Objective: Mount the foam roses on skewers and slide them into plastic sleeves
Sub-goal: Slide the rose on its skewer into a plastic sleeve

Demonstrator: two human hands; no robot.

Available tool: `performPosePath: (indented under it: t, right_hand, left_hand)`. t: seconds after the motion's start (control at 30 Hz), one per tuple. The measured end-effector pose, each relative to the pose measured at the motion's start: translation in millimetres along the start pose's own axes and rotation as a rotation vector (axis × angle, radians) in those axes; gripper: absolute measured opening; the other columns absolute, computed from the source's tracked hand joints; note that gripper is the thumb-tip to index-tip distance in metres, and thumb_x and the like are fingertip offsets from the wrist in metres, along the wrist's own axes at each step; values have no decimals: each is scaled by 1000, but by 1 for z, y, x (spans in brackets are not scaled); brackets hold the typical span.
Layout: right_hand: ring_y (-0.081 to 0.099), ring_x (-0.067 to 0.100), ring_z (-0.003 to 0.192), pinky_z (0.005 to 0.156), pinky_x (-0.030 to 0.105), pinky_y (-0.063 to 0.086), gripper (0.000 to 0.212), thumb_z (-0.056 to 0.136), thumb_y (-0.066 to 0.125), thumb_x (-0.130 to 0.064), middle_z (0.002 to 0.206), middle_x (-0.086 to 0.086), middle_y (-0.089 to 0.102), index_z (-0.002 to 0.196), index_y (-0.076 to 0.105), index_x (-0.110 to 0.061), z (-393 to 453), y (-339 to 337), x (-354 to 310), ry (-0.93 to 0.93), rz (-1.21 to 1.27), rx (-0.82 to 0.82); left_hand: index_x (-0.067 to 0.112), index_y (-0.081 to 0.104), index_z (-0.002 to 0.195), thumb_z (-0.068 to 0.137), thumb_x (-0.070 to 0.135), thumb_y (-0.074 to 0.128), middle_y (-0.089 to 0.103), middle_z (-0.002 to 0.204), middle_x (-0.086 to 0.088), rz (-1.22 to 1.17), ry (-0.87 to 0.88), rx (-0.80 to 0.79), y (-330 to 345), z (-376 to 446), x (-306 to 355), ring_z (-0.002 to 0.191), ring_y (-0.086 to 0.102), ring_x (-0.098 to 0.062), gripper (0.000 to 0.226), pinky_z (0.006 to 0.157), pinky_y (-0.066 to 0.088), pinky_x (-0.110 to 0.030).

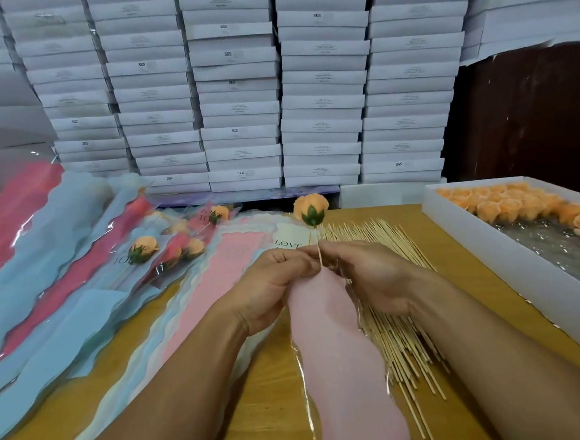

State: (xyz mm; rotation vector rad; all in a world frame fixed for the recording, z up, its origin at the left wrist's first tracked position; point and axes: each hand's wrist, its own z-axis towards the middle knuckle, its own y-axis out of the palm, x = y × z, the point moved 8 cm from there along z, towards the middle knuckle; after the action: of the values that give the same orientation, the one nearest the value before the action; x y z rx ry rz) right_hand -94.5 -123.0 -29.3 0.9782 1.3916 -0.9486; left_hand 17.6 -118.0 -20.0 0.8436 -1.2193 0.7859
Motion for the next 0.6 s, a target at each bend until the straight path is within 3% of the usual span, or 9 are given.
performPosePath:
  t: [0.07,0.13,0.23,0.33,0.47,0.6]
  right_hand:
    - [63,16,89,70,32,51,41,104,47,-45,110,-1,76,112,78,-20,0,-7,3,44,34,66]
    - [64,16,78,61,30,52,41,105,46,-44,108,5,75,114,75,-16,0,-13,3,62,120,143]
    - [65,24,77,68,37,52,26,104,51,-38,112,13,68,125,60,-25,0,-22,-3,-7,221,222]
    - [66,32,85,67,37,55,37,104,54,-31,111,14,69,139,43,-35,-2,-28,-11,-83,294,252]
    - [63,32,90,66,36,57,30,106,50,-27,114,17,68,135,55,-25,-5,-26,-11,-71,273,221]
    - [65,28,85,62,35,55,21,103,55,-23,106,15,70,122,62,-16,-6,-24,-8,-45,218,225]
  left_hand:
    - [9,73,66,78,9,60,70,77,-5,28,4,-29,5,-2,2,67,64,-16,18,63,52,-23]
    - [9,70,64,77,11,62,65,66,-5,51,-15,-34,5,-2,0,59,60,-14,16,57,49,-22]
    - [0,62,73,78,13,63,61,65,-8,83,-32,-63,6,-3,-2,55,57,-14,14,54,48,-22]
    - [3,67,71,77,11,63,61,66,-10,99,-58,-108,9,-5,-4,55,57,-16,11,54,48,-23]
    - [7,68,66,77,11,63,59,65,-9,132,-85,-145,12,-5,-7,55,56,-16,12,54,46,-23]
    - [2,68,80,80,15,66,62,73,-11,164,-107,-155,11,-5,-9,63,59,-17,14,60,49,-24]
